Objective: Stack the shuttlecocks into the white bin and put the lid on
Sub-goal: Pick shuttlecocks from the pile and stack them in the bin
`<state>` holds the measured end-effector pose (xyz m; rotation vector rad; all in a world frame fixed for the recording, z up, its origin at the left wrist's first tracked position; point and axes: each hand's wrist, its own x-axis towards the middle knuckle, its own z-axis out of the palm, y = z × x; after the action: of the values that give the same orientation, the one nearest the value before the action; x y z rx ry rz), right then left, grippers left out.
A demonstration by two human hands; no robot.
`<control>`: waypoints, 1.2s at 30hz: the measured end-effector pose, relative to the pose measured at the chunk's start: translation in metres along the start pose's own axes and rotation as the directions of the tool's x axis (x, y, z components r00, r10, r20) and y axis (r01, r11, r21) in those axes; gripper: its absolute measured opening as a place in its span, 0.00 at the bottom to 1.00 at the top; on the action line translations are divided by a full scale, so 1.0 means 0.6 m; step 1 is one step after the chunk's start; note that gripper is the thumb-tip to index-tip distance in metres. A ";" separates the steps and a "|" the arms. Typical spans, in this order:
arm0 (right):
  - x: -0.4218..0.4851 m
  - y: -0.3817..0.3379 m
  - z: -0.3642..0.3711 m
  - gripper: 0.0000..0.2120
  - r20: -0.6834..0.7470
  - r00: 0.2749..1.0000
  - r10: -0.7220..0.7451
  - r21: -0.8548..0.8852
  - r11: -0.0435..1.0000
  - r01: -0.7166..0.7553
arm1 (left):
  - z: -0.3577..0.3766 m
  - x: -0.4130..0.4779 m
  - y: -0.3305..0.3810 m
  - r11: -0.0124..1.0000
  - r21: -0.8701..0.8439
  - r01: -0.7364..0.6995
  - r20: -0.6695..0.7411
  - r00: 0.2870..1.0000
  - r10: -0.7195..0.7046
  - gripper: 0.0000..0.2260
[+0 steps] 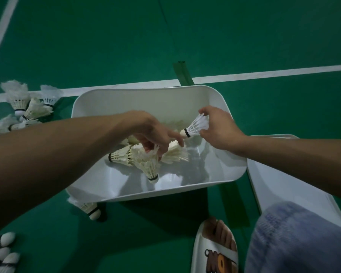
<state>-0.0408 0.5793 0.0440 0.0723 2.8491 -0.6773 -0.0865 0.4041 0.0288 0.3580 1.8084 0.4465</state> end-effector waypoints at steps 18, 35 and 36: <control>-0.011 -0.026 0.009 0.31 -0.011 1.000 -0.022 -0.112 0.993 0.021 | 0.001 -0.002 -0.005 1.000 0.024 -0.011 -0.070 0.997 0.013 0.33; -0.012 -0.005 0.023 0.30 0.045 0.999 -0.029 -0.139 0.990 0.035 | -0.008 -0.016 -0.014 0.999 -0.043 -0.016 -0.103 0.995 0.011 0.34; -0.008 -0.001 0.028 0.28 0.050 0.999 -0.002 -0.122 0.992 0.008 | -0.009 -0.016 -0.014 0.999 -0.046 -0.016 -0.100 0.995 0.012 0.34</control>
<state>-0.0328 0.5712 0.0310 0.0284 2.8367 -0.4968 -0.0893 0.3915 0.0343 0.3208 1.8899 0.5240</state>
